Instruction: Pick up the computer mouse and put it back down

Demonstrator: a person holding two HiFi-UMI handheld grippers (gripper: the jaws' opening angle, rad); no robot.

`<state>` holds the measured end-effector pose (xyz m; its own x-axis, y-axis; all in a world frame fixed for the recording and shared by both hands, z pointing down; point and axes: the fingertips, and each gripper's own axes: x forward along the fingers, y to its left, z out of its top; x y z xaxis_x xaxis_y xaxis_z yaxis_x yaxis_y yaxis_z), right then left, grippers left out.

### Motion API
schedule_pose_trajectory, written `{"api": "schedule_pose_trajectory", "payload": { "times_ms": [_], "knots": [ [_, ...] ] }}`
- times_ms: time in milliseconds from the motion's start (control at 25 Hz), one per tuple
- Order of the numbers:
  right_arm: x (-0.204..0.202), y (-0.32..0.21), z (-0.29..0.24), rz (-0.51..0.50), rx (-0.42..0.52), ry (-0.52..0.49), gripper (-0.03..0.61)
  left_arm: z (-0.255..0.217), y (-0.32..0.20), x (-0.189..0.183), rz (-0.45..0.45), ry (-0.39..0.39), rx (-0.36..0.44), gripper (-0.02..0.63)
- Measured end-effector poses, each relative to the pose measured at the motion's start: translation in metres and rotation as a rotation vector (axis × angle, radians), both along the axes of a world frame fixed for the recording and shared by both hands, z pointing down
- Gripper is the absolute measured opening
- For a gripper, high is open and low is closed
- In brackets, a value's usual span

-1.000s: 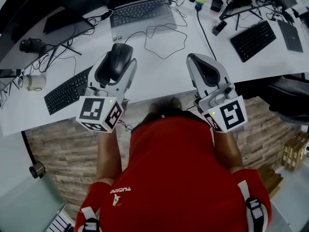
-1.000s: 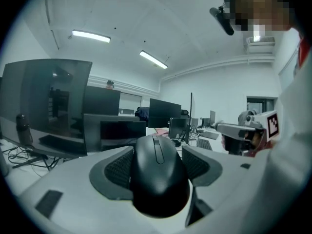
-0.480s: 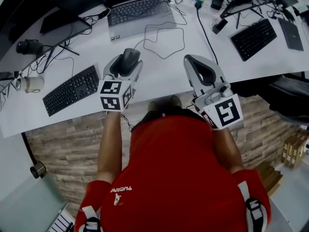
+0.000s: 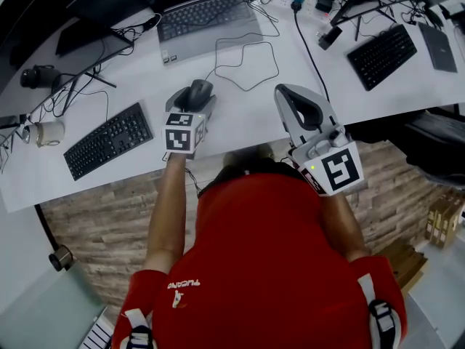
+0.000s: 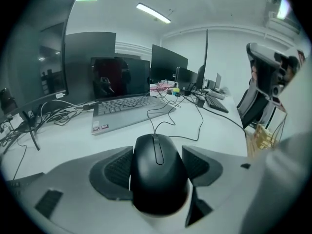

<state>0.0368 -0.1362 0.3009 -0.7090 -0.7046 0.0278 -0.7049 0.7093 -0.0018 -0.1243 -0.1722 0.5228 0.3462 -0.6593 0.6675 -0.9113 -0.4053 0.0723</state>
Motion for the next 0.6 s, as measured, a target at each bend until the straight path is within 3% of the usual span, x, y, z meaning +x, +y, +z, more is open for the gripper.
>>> {"api": "schedule_pose_trajectory", "payload": {
  "times_ms": [400,600],
  "knots": [
    [0.005,-0.006,0.007,0.015,-0.018,-0.001,0.003,0.031,0.001,-0.001,0.025,-0.055,-0.108,0.307],
    [0.005,-0.009,0.011,0.016,-0.025,-0.001,0.003,0.033,0.001,-0.001,0.033,-0.066,-0.122,0.307]
  ]
}}
